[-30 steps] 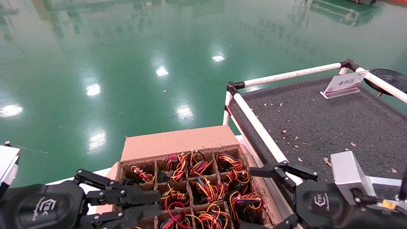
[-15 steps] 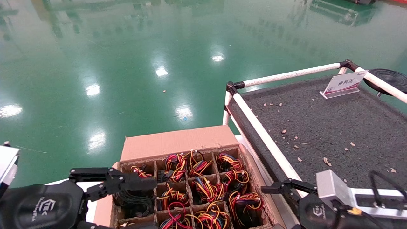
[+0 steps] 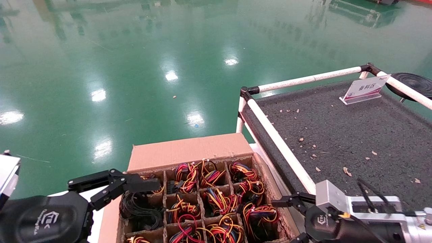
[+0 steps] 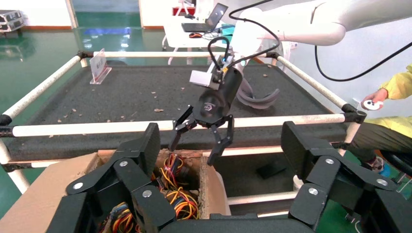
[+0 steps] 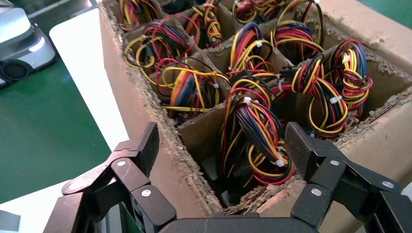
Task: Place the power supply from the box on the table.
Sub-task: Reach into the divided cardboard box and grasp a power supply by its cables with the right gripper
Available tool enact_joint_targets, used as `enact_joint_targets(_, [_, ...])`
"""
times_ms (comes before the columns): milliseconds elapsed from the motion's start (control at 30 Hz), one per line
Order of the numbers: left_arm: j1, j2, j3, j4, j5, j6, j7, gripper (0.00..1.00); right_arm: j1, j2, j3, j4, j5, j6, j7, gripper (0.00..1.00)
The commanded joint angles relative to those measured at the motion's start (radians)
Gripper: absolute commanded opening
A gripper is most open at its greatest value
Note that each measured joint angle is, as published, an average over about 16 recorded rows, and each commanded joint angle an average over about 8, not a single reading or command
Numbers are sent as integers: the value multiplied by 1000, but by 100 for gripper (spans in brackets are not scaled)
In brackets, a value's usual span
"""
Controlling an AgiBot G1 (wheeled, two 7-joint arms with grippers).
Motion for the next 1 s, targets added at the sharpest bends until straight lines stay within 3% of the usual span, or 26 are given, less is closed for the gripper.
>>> enact_joint_targets(33, [0,0,0,0,0,0,0,100,10,-13,-9,-23,-11,2,-9,0])
enact_joint_targets(333, [0,0,0,0,0,0,0,100,65,-67,-31,-121,-48,14,-55,11])
enact_joint_targets(567, [0,0,0,0,0,0,0,100,89,-103,-45,-197,-65,10,-95,0])
enact_joint_targets(1000, [0,0,0,0,0,0,0,100,130,-151,-61,-310,-89,23,-147,0])
